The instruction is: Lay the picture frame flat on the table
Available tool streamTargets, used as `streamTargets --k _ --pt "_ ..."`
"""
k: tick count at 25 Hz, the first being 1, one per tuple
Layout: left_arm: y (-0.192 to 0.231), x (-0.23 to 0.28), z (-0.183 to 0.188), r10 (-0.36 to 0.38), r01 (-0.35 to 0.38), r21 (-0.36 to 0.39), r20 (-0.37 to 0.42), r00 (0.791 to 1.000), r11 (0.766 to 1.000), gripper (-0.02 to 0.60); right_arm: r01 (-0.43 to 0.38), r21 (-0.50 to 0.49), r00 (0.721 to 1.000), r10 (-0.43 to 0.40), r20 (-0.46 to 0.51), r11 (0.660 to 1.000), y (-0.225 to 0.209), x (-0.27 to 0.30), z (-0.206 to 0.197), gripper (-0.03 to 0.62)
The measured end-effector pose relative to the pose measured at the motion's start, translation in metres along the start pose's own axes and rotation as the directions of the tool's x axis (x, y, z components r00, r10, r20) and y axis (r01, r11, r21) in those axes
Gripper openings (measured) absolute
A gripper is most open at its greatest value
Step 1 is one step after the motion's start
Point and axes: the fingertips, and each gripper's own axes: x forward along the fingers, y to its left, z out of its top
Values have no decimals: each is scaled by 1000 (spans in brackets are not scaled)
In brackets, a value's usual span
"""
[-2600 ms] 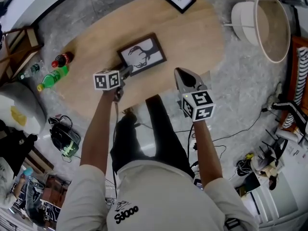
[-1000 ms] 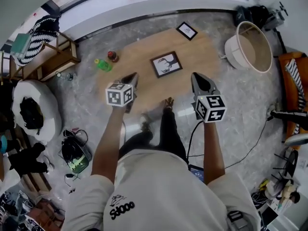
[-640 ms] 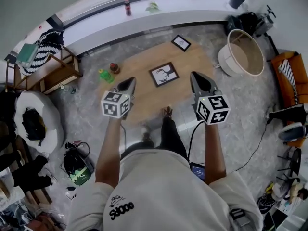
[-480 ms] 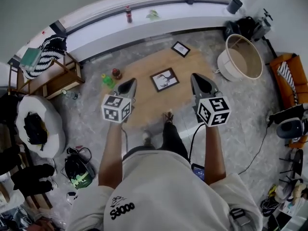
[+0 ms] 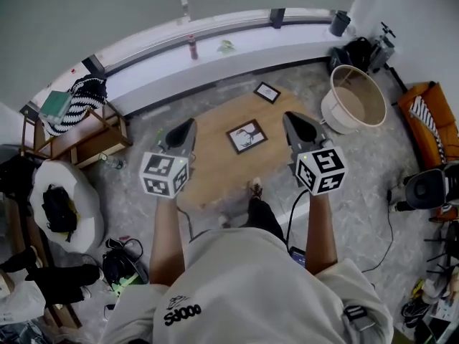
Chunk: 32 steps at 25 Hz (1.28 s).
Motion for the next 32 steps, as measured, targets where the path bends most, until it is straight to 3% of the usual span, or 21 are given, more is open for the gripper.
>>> streamTargets --k 8,12,15,25,32 --pt "-9 -28 66 10 -23 114 110 994 993 9 -41 -103 995 49 85 994 27 -14 53 3" --pt "-23 -37 93 5 -34 249 119 993 968 9 -49 -163 991 68 115 985 37 -21 77 3" --pt "-32 -44 113 -5 -37 308 137 991 951 9 -57 -195 986 86 141 979 48 -25 94 3" --pt "-57 -59 152 -41 -42 356 223 974 933 9 -73 -257 974 125 190 963 62 -41 120 3" --pt "-60 -47 140 -45 -28 340 206 978 940 9 -81 -281 977 132 166 956 57 -40 115 2"
